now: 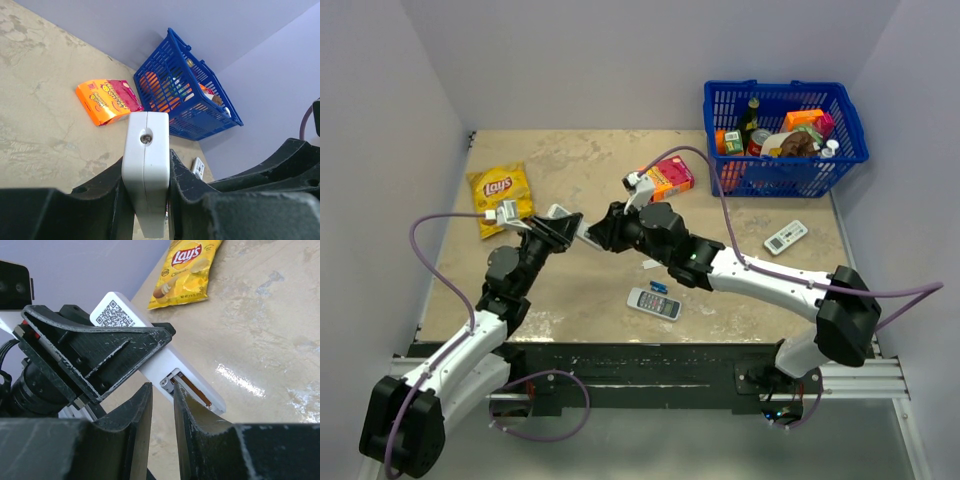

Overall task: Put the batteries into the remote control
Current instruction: Load the battery into the remote control.

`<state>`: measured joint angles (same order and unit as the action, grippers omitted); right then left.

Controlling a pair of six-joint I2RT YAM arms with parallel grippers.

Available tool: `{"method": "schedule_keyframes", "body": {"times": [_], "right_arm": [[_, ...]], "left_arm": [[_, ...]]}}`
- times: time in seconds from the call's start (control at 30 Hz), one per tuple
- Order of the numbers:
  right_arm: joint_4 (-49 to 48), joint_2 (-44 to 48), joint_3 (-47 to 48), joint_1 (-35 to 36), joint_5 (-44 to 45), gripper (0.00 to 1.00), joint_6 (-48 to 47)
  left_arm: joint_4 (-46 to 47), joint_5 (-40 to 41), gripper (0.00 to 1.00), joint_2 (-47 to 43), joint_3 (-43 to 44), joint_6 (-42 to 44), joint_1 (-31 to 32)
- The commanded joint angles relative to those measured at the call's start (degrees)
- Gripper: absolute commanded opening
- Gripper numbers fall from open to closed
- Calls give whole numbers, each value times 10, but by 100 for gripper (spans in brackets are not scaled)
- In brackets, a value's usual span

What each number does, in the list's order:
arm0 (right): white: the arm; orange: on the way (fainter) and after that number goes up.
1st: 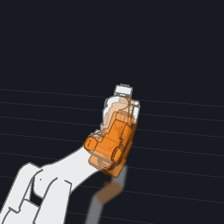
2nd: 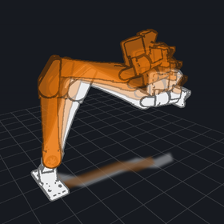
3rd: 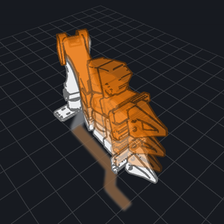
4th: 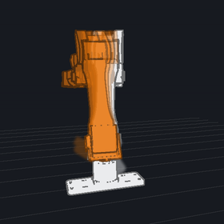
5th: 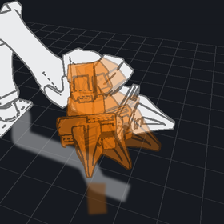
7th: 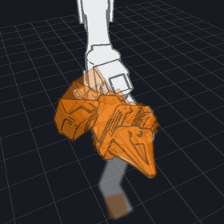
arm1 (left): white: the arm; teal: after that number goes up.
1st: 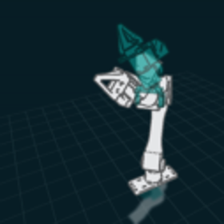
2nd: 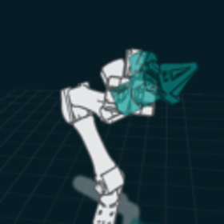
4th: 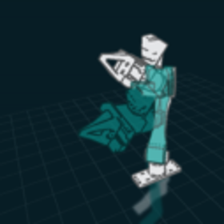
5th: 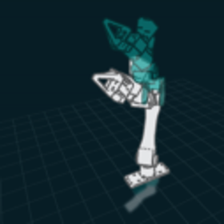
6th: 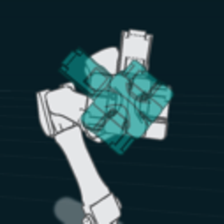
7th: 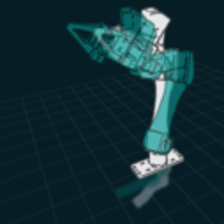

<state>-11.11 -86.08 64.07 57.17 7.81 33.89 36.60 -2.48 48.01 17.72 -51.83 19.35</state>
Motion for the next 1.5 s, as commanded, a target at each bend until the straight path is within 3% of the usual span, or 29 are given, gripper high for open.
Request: {"method": "schedule_keyframes", "body": {"times": [0.0, 1.47], "right_arm": [[-26, -14, 25, 9, 14, 28, 14], [-46, -58, 37, 30, 44, 21, 21]], "left_arm": [[27, 23, 0, -15, -2, 19, 7], [18, 49, 0, -34, 5, 38, 22]]}}
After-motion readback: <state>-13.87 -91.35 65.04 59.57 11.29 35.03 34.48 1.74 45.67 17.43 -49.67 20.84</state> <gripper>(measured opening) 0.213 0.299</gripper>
